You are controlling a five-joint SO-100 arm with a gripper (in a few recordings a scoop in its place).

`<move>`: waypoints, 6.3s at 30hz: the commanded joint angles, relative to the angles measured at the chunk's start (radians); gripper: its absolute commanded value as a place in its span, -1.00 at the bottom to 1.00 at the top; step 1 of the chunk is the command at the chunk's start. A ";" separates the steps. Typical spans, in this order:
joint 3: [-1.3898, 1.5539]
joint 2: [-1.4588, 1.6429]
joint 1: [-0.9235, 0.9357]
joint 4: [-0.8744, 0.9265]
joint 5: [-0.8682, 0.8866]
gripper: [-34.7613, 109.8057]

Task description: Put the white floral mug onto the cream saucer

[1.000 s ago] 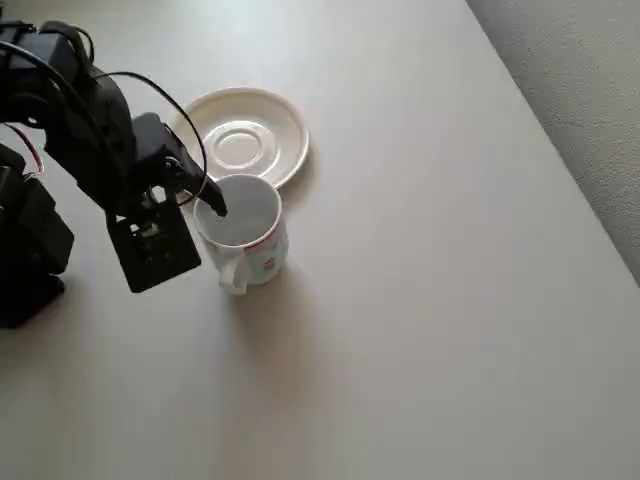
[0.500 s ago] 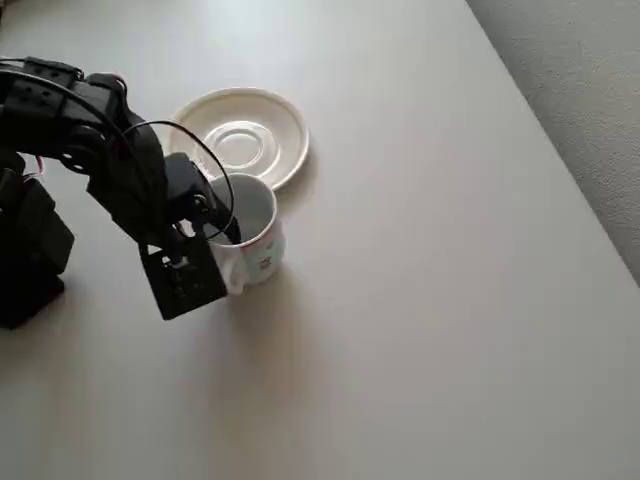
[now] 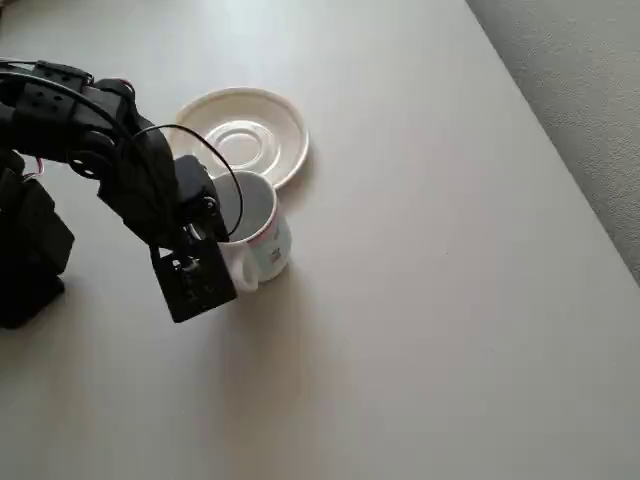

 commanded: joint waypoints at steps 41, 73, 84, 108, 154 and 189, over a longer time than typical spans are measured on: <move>-0.416 0.175 -0.566 0.377 0.169 -0.54; -0.295 0.006 -0.584 0.164 0.152 -0.54; -0.273 0.014 -0.548 0.164 0.115 -0.54; -0.189 -0.054 -0.663 0.129 0.103 -0.28; 0.738 1.364 -0.021 0.193 0.133 -0.54; 0.735 1.364 -0.041 0.207 0.124 -0.54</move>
